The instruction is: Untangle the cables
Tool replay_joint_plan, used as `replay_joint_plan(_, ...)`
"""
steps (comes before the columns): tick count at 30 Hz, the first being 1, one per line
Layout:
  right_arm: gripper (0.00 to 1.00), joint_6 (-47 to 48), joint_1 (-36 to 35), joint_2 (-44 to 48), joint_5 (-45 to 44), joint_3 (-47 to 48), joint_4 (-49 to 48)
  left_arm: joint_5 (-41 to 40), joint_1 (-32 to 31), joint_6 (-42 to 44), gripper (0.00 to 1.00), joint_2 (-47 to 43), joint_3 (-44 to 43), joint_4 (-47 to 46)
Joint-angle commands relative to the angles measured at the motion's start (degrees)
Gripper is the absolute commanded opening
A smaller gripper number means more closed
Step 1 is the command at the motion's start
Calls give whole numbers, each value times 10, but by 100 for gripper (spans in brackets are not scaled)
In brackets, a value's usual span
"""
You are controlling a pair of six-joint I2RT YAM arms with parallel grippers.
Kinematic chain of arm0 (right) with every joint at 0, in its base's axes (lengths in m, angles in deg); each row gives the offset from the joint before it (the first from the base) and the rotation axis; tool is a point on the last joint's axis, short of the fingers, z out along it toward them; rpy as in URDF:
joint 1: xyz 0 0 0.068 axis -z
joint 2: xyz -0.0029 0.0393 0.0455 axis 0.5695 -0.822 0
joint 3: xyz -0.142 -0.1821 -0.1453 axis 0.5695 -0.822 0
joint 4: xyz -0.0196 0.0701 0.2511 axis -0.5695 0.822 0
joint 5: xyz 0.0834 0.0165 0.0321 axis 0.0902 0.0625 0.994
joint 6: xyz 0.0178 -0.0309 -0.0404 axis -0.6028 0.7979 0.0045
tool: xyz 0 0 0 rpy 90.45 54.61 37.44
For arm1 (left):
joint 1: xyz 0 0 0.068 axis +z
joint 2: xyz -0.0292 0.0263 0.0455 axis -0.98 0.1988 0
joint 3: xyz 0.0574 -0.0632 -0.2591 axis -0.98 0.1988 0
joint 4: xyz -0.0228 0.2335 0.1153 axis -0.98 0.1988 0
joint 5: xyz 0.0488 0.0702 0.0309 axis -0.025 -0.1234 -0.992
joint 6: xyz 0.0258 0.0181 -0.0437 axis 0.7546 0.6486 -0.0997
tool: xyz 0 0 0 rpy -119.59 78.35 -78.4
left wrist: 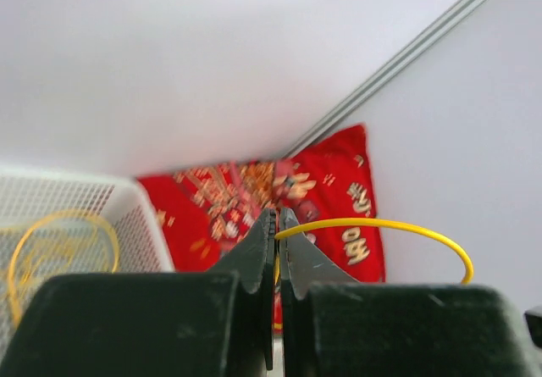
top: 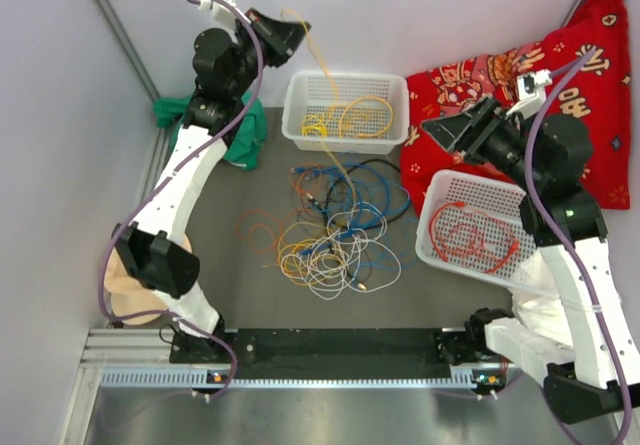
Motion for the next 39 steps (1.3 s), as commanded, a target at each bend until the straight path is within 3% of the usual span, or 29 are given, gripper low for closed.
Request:
replay_joint_plan(1, 71, 10, -10, 33, 4, -21, -29, -17, 4, -20, 0, 63, -144, -81)
replay_joint_plan(6, 71, 17, -20, 53, -15, -47, -23, -67, 4, -14, 0, 140, -263, -138)
replay_joint_plan(14, 71, 57, -56, 49, -58, -46, -1, -182, 4, 32, 0, 225, -242, -342)
replay_joint_plan(24, 71, 60, -61, 49, -68, -112, -24, -166, 2, 10, 0, 356, -252, -387)
replay_joint_plan(30, 71, 47, -61, 45, -59, -155, -48, -198, -7, 42, 0, 422, -251, -414)
replay_joint_plan(35, 71, 51, -61, 35, -63, -177, -54, -171, -13, 52, 0, 452, -270, -379)
replay_joint_plan(36, 71, 55, -62, 33, -63, -178, -54, -160, -16, 53, 4, 451, -260, -358)
replay_joint_plan(38, 71, 60, -62, 30, -68, -179, -56, -144, -23, 60, 47, 442, -231, -351)
replay_joint_plan(39, 71, 63, -62, 29, -70, -178, -54, -149, -25, 74, 80, 423, -186, -353)
